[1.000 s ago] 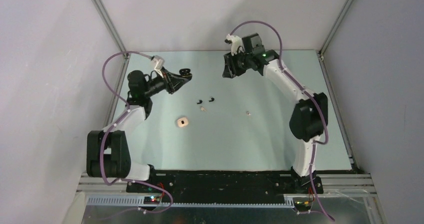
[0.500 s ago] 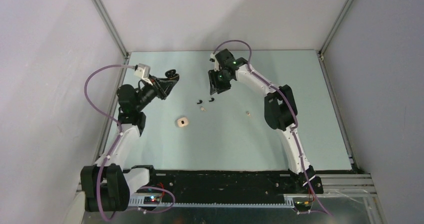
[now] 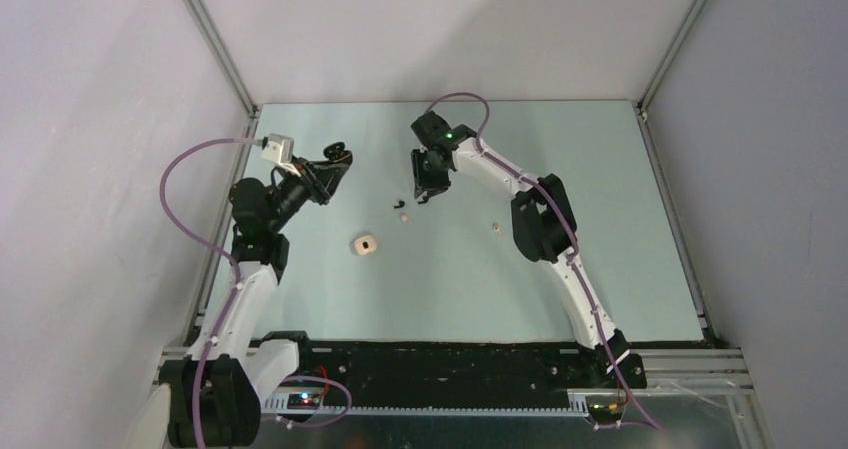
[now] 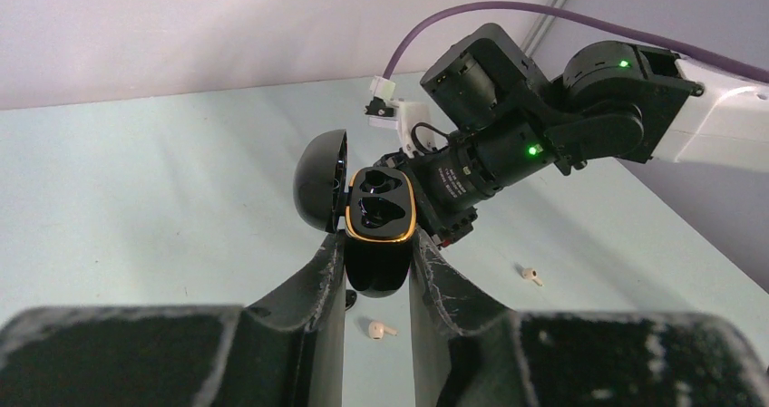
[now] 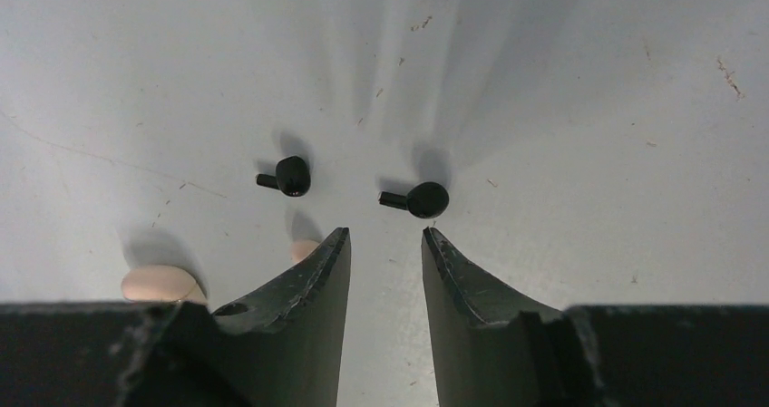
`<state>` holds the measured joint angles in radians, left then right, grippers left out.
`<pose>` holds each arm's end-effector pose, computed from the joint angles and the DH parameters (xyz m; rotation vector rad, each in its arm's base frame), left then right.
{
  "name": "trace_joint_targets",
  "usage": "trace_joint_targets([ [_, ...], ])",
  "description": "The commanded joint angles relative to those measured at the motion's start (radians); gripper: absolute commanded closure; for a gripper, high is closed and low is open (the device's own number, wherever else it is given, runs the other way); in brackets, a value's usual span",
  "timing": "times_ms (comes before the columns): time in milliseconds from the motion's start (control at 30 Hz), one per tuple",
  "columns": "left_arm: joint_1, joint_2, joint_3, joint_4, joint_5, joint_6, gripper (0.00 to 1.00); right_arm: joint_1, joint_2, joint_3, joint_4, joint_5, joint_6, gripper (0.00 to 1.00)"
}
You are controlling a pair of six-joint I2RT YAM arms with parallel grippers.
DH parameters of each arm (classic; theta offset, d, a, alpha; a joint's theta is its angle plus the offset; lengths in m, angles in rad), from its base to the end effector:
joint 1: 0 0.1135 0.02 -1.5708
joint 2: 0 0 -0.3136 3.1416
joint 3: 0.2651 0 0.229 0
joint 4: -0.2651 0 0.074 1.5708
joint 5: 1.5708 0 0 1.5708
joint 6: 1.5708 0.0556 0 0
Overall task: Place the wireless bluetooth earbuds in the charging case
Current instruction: Pick up the left earbud from the center of the board.
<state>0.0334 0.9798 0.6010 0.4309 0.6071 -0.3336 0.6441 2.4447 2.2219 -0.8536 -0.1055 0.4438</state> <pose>0.1932 -0.0253 0.3542 0.2116 1.5551 -0.6964 0.4368 0.3353 0.2107 -0.3094 2.7148 0.4802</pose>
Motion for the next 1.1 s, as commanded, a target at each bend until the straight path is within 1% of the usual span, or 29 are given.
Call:
trace_joint_targets([
  [0,0.008,-0.044,-0.018,0.010,-0.019,-0.018,1.00,0.000,0.021,0.060,-0.017,0.080,0.051,0.61],
  [167,0.009,-0.060,-0.030,0.006,-0.025,-0.014,1.00,0.002,0.031,0.060,-0.025,0.103,0.059,0.63],
  [467,0.011,-0.063,-0.044,0.000,-0.023,-0.009,1.00,0.004,0.067,0.081,-0.018,0.101,0.060,0.64],
  [567,0.012,-0.061,-0.044,-0.003,-0.024,-0.009,1.00,0.001,0.076,0.081,-0.017,0.104,0.061,0.66],
  [633,0.013,-0.059,-0.044,-0.002,-0.025,-0.009,1.00,0.000,0.080,0.082,-0.017,0.104,0.057,0.71],
  [733,0.014,-0.057,-0.046,-0.004,-0.022,-0.009,1.00,0.001,0.073,0.078,-0.020,0.104,0.055,0.73],
  [767,0.015,-0.056,-0.047,-0.004,-0.020,-0.010,1.00,0.003,0.071,0.072,-0.020,0.103,0.054,0.79],
  [833,0.015,-0.052,-0.047,-0.004,-0.020,-0.008,1.00,0.006,0.065,0.060,-0.022,0.102,0.049,0.86],
  [867,0.015,-0.050,-0.048,-0.004,-0.021,-0.007,1.00,0.007,0.058,0.055,-0.023,0.102,0.048,0.88],
  [900,0.015,-0.046,-0.047,-0.003,-0.019,-0.007,1.00,0.008,0.054,0.047,-0.024,0.102,0.042,0.96],
  [933,0.015,-0.042,-0.047,-0.003,-0.014,-0.007,1.00,0.008,0.046,0.042,-0.024,0.100,0.036,0.99],
  [1033,0.016,-0.019,-0.043,-0.002,-0.003,-0.003,1.00,0.006,0.019,0.035,-0.013,0.105,-0.012,1.00],
  [1067,0.016,-0.011,-0.043,0.002,0.002,-0.002,1.00,0.001,-0.005,0.029,-0.006,0.133,-0.027,1.00],
])
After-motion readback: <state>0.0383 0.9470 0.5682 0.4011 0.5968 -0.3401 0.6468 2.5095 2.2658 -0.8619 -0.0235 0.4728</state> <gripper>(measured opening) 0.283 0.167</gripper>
